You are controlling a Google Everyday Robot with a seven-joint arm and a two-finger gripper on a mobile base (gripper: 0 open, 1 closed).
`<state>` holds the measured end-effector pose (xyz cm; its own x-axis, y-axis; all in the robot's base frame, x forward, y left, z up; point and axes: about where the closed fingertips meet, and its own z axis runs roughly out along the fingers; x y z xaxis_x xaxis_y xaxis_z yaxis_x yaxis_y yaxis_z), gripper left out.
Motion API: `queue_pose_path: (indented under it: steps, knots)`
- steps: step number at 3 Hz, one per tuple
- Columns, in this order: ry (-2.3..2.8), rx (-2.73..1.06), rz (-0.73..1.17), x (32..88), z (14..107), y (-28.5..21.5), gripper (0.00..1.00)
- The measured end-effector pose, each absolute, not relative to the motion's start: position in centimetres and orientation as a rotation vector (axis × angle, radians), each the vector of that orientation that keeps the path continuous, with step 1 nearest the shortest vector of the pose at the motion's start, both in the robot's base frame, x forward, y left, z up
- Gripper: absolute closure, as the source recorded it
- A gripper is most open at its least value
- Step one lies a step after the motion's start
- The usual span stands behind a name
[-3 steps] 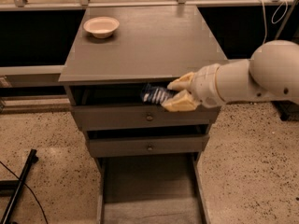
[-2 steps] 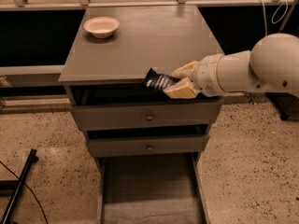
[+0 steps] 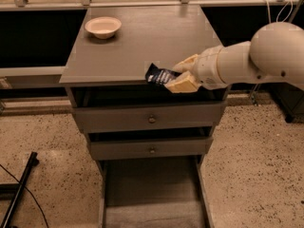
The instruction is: Pick rxbar blueberry from bottom drawer and place on counter
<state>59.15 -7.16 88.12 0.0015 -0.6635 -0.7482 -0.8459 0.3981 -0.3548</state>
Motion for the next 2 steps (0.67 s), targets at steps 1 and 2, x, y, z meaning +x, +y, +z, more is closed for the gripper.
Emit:
queue_pose_path:
  steps: [1,2]
  knots:
    - [1.725,-1.258,0.208,63.3,90.6,-7.0,1.00]
    - [1.735,-1.127,0.187,69.1,93.0,-6.6,1.00]
